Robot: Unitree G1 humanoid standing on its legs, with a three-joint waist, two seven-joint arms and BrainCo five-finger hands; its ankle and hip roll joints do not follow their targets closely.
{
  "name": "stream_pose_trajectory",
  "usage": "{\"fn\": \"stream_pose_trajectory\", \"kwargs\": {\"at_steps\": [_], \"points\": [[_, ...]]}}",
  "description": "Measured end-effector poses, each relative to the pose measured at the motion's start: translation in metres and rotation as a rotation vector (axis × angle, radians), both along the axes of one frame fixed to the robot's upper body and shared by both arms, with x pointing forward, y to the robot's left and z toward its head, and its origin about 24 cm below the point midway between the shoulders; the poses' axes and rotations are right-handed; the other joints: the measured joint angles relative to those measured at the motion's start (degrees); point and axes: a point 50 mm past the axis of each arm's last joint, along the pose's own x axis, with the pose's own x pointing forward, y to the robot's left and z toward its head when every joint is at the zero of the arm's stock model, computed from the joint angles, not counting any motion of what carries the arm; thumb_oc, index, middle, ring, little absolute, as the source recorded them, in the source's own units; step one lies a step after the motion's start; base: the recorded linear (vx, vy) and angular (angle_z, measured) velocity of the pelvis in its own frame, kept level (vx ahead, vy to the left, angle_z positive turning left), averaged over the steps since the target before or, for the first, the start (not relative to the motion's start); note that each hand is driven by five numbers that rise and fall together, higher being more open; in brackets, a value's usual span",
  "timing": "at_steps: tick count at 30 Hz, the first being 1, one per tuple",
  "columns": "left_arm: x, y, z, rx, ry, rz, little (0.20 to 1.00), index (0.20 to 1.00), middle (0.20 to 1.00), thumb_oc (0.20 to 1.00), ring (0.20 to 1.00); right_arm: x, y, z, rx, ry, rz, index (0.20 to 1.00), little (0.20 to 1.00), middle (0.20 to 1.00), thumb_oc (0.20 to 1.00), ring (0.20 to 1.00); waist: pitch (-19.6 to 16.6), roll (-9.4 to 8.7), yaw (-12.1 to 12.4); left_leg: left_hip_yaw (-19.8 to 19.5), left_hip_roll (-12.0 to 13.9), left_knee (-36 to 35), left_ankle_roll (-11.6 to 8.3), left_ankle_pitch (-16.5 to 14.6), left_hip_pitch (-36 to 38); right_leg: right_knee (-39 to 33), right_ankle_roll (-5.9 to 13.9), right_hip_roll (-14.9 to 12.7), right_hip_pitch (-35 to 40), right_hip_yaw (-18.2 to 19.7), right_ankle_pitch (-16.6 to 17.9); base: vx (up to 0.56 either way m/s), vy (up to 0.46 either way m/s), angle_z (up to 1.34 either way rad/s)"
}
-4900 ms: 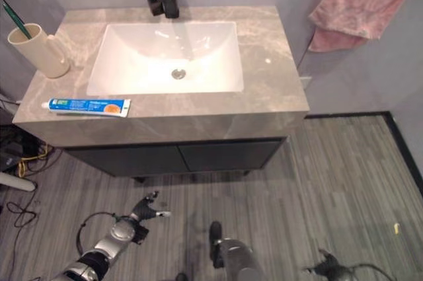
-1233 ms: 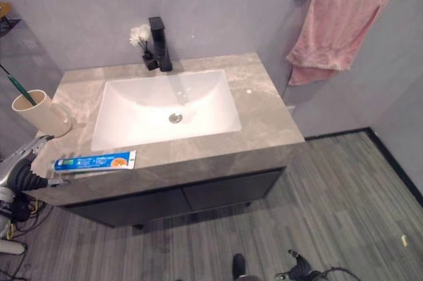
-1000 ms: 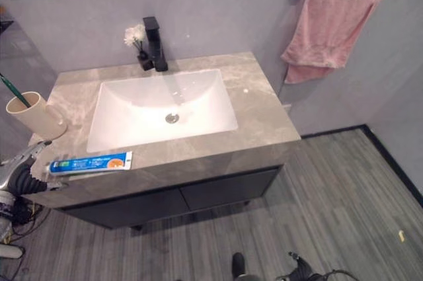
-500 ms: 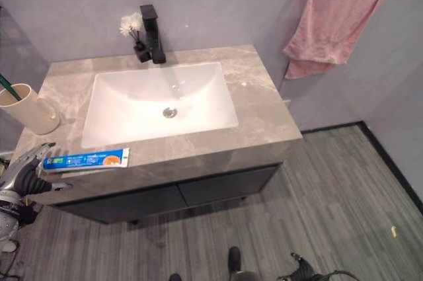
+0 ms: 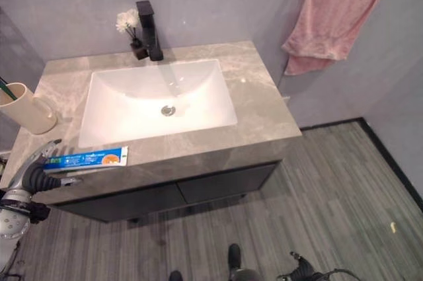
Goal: Put brush and paste in cup on sink, flatten towel.
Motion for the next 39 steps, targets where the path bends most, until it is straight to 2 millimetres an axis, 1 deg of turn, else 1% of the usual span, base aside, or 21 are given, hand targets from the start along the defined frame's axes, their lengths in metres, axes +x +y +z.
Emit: {"fn": "stream_pose_trajectory", "kwargs": {"at_steps": [4, 6, 7, 10, 12, 15, 18, 19, 21, 23, 24, 26, 30, 33, 35, 39], "points": [[0.000, 0.000, 0.000, -0.001, 0.000, 0.000, 1.000, 1.000, 1.000, 1.000, 1.000, 0.001, 0.001, 0.001, 0.002, -0.007, 0.006, 1.000, 1.000, 1.000, 1.000, 1.000, -0.1, -0.08, -0.1, 0.3, 0.1, -0.1, -0.03, -0.1, 0.5, -0.2, -0.02, 0.2, 0.2, 0.5, 0.1, 0.00, -0.001, -0.06], [0.000, 0.000, 0.000, -0.002, 0.001, 0.000, 0.900, 0.900, 0.900, 0.900, 0.900, 0.000, 0.001, 0.000, 0.002, -0.003, 0.006, 1.000, 1.000, 1.000, 1.000, 1.000, -0.1, -0.20, -0.1, 0.3, 0.2, -0.1, -0.03, -0.1, 0.5, -0.2, -0.03, 0.3, 0.2, 0.5, 0.1, 0.00, 0.000, 0.00], [0.000, 0.000, 0.000, -0.002, 0.001, 0.000, 0.837, 0.837, 0.837, 0.837, 0.837, 0.000, 0.001, 0.000, 0.002, -0.002, 0.006, 1.000, 1.000, 1.000, 1.000, 1.000, -0.2, -0.26, 0.0, 0.3, 0.2, -0.1, -0.03, -0.1, 0.5, -0.2, -0.03, 0.3, 0.2, 0.5, 0.1, 0.00, 0.000, 0.00], [0.001, 0.000, 0.001, -0.007, -0.005, 0.002, 0.564, 0.564, 0.564, 0.564, 0.564, 0.001, 0.001, 0.001, 0.000, -0.004, 0.011, 1.000, 1.000, 1.000, 1.000, 1.000, -0.3, -0.42, 0.0, 0.3, 0.2, -0.1, -0.03, -0.1, 0.4, -0.2, -0.08, 0.3, 0.1, 0.5, 0.2, 0.00, 0.000, 0.00], [0.003, 0.000, 0.003, -0.006, -0.015, 0.004, 0.467, 0.467, 0.467, 0.467, 0.467, 0.001, 0.001, 0.001, 0.001, -0.003, 0.012, 1.000, 1.000, 1.000, 1.000, 1.000, -0.4, -0.56, 0.0, 0.3, 0.2, 0.0, -0.03, -0.1, 0.4, -0.1, -0.08, 0.3, 0.1, 0.5, 0.2, 0.00, 0.000, 0.00], [0.005, 0.000, 0.005, -0.005, -0.023, 0.002, 0.357, 0.357, 0.357, 0.357, 0.357, 0.001, 0.001, 0.001, 0.001, -0.004, 0.012, 1.000, 1.000, 1.000, 1.000, 1.000, -0.6, -0.75, 0.0, 0.3, 0.2, -0.1, -0.03, -0.1, 0.3, 0.0, -0.08, 0.3, 0.0, 0.5, 0.2, 0.00, 0.000, 0.00], [0.004, 0.000, 0.002, 0.003, -0.006, 0.003, 0.338, 0.338, 0.338, 0.338, 0.338, 0.001, 0.001, 0.001, 0.000, -0.003, 0.012, 1.000, 1.000, 1.000, 1.000, 1.000, -0.7, -0.87, -0.1, 0.3, 0.2, -0.1, -0.03, -0.1, 0.1, 0.0, -0.11, 0.3, -0.2, 0.6, 0.2, 0.00, 0.000, 0.00], [0.004, 0.000, 0.002, 0.003, -0.006, 0.002, 0.294, 0.294, 0.294, 0.294, 0.294, 0.001, 0.001, 0.001, 0.000, -0.002, 0.011, 1.000, 1.000, 1.000, 1.000, 1.000, -0.7, -0.88, -0.1, 0.3, 0.2, -0.1, -0.03, -0.1, 0.1, 0.0, -0.11, 0.3, -0.2, 0.6, 0.2, 0.00, 0.000, 0.00], [0.004, 0.000, 0.001, 0.017, 0.003, 0.003, 0.260, 0.260, 0.260, 0.260, 0.260, 0.001, 0.001, 0.001, 0.000, -0.005, 0.012, 1.000, 1.000, 1.000, 1.000, 1.000, -0.7, -0.87, -0.1, 0.3, 0.2, -0.1, -0.04, -0.1, 0.0, 0.0, -0.11, 0.3, -0.3, 0.6, 0.2, 0.00, 0.000, 0.00], [0.004, -0.001, 0.000, 0.038, 0.012, -0.003, 0.200, 0.200, 0.200, 0.200, 0.200, 0.001, 0.001, 0.000, -0.001, -0.002, 0.011, 1.000, 1.000, 1.000, 1.000, 1.000, -0.8, -1.04, -0.1, 0.3, 0.2, 0.0, -0.03, -0.1, -0.4, 0.0, -0.13, 0.3, -0.7, 0.6, 0.2, 0.00, 0.000, 0.00], [0.006, -0.002, -0.005, 0.033, 0.018, -0.005, 0.200, 0.200, 0.200, 0.200, 0.200, -0.001, 0.000, 0.000, -0.003, 0.005, 0.008, 1.000, 1.000, 1.000, 1.000, 1.000, -1.0, -0.99, 0.0, 0.3, 0.2, 0.0, -0.03, -0.1, -0.4, 0.0, -0.15, 0.3, -0.7, 0.5, 0.2, 0.00, 0.000, 0.00], [0.008, -0.003, -0.007, 0.033, 0.016, -0.005, 0.200, 0.200, 0.200, 0.200, 0.200, 0.000, 0.000, 0.000, -0.003, 0.003, 0.010, 1.000, 1.000, 1.000, 1.000, 1.000, -1.4, -0.98, 0.0, 0.3, 0.2, 0.1, -0.03, -0.1, -0.4, 0.0, -0.59, 0.4, -0.7, 0.5, 0.6, 0.00, 0.000, 0.00], [0.010, -0.006, -0.011, 0.028, 0.022, -0.009, 0.200, 0.200, 0.200, 0.200, 0.200, -0.002, -0.001, -0.001, -0.007, 0.012, 0.005, 1.000, 1.000, 1.000, 1.000, 1.000, -1.5, -0.98, 0.0, 0.3, 0.2, 0.0, -0.03, -0.1, 0.1, 0.0, -0.63, 0.3, -0.2, 0.5, 0.6, 0.00, 0.000, 0.00], [0.009, -0.009, -0.017, 0.018, 0.036, -0.009, 0.200, 0.200, 0.200, 0.200, 0.200, -0.006, -0.003, -0.002, -0.014, 0.029, -0.003, 1.000, 1.000, 1.000, 1.000, 1.000, -2.0, -0.56, 0.0, 0.3, 0.2, -0.1, -0.02, -0.1, 0.5, -0.4, -0.43, 0.3, 0.2, 0.6, 0.4, 0.01, 0.000, 0.00], [0.009, -0.010, -0.018, 0.038, 0.045, -0.015, 0.200, 0.200, 0.200, 0.200, 0.200, -0.008, -0.004, -0.003, -0.016, 0.037, -0.006, 1.000, 1.000, 1.000, 1.000, 1.000, -2.3, -0.38, 0.0, 0.2, 0.2, -0.1, -0.02, -0.1, 0.5, -0.4, -0.24, 0.3, 0.2, 0.5, 0.3, 0.00, 0.000, 0.00], [0.008, -0.012, -0.020, 0.047, 0.053, -0.021, 0.200, 0.200, 0.200, 0.200, 0.200, -0.007, -0.004, -0.003, -0.018, 0.032, -0.008, 1.000, 1.000, 1.000, 1.000, 1.000, -2.4, -0.26, 0.0, 0.1, 0.2, -0.1, -0.08, 0.0, 0.7, -0.4, -0.41, 0.3, 0.5, 0.5, 0.4, 0.00, -0.002, 0.01]]}}
